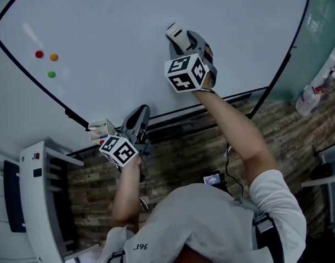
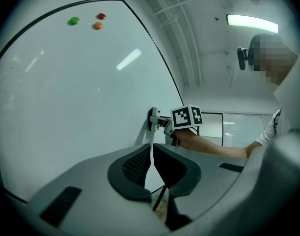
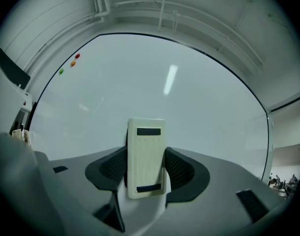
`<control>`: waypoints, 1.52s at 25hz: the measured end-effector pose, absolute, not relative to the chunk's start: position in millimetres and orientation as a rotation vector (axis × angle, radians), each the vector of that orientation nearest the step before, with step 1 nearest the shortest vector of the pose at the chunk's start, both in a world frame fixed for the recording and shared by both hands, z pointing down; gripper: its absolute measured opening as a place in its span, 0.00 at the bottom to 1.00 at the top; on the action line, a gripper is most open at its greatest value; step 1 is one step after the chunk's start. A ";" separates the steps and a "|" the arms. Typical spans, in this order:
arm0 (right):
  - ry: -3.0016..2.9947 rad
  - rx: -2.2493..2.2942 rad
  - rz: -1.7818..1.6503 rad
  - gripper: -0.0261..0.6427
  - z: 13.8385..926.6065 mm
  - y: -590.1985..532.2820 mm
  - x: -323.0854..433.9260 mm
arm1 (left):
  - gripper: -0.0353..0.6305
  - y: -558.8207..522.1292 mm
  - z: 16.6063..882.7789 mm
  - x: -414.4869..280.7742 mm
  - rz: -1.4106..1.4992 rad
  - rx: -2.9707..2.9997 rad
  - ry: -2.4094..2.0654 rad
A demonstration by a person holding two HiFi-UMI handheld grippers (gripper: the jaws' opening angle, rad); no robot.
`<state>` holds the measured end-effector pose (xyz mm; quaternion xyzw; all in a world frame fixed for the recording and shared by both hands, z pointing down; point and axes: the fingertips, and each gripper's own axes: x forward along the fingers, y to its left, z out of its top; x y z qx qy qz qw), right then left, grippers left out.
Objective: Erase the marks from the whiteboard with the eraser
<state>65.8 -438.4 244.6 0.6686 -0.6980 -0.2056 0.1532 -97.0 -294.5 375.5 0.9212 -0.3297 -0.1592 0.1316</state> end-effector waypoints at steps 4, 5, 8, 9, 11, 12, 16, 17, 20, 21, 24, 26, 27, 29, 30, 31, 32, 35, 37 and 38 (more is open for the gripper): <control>-1.978 1.942 -0.571 0.42 246.6 -439.8 88.7 | 0.07 -294.4 376.1 -85.9 -0.453 2.684 -0.938; -1.972 1.947 -0.566 0.42 246.9 -439.8 93.4 | 0.07 -293.9 375.8 -83.8 -0.449 2.681 -0.938; -1.950 1.960 -0.558 0.42 248.5 -439.0 106.8 | 0.07 -291.6 374.3 -78.6 -0.437 2.670 -0.946; -1.941 1.965 -0.556 0.42 249.1 -438.8 111.4 | 0.07 -291.0 374.0 -77.0 -0.436 2.670 -0.945; -1.926 1.972 -0.548 0.42 250.5 -438.9 121.1 | 0.07 -290.3 373.9 -73.1 -0.437 2.675 -0.936; -1.919 1.975 -0.542 0.42 251.4 -439.2 125.9 | 0.07 -290.3 374.2 -70.7 -0.438 2.682 -0.927; -1.887 1.979 -0.534 0.42 253.5 -439.9 141.0 | 0.07 -288.9 375.3 -62.7 -0.436 2.677 -0.916; -1.877 1.983 -0.530 0.42 253.9 -439.5 144.7 | 0.07 -288.3 375.5 -61.7 -0.437 2.677 -0.911; -1.853 2.010 -0.506 0.42 253.5 -437.0 160.5 | 0.07 -288.0 376.1 -58.3 -0.436 2.682 -0.896; -1.847 2.020 -0.500 0.42 252.5 -435.1 166.7 | 0.07 -287.9 375.5 -56.6 -0.435 2.678 -0.896; -1.828 2.047 -0.497 0.42 248.4 -425.8 183.6 | 0.07 -287.8 375.3 -50.9 -0.437 2.692 -0.874; -1.819 2.059 -0.497 0.42 246.6 -418.2 192.8 | 0.07 -287.6 376.4 -46.2 -0.440 2.707 -0.849; -1.814 2.064 -0.497 0.42 246.4 -414.4 196.8 | 0.07 -287.2 376.4 -43.7 -0.439 2.706 -0.842; -1.807 2.073 -0.496 0.42 246.9 -406.9 204.0 | 0.07 -286.8 376.2 -38.8 -0.437 2.703 -0.827; -1.806 2.076 -0.495 0.42 247.5 -403.0 207.2 | 0.07 -286.7 376.3 -36.4 -0.439 2.706 -0.815; -1.806 2.077 -0.494 0.42 248.1 -398.9 210.0 | 0.07 -286.1 375.9 -33.9 -0.439 2.708 -0.806; -1.810 2.077 -0.493 0.42 248.7 -394.9 212.3 | 0.07 -285.1 374.7 -31.3 -0.437 2.707 -0.801; -1.824 2.067 -0.491 0.42 250.8 -383.2 218.8 | 0.07 -281.5 370.0 -22.1 -0.433 2.713 -0.776; -1.825 2.063 -0.493 0.42 251.7 -374.9 224.5 | 0.07 -278.7 367.7 -14.9 -0.436 2.721 -0.754; -1.827 2.064 -0.494 0.42 251.9 -370.5 227.2 | 0.07 -277.0 367.0 -11.6 -0.438 2.724 -0.744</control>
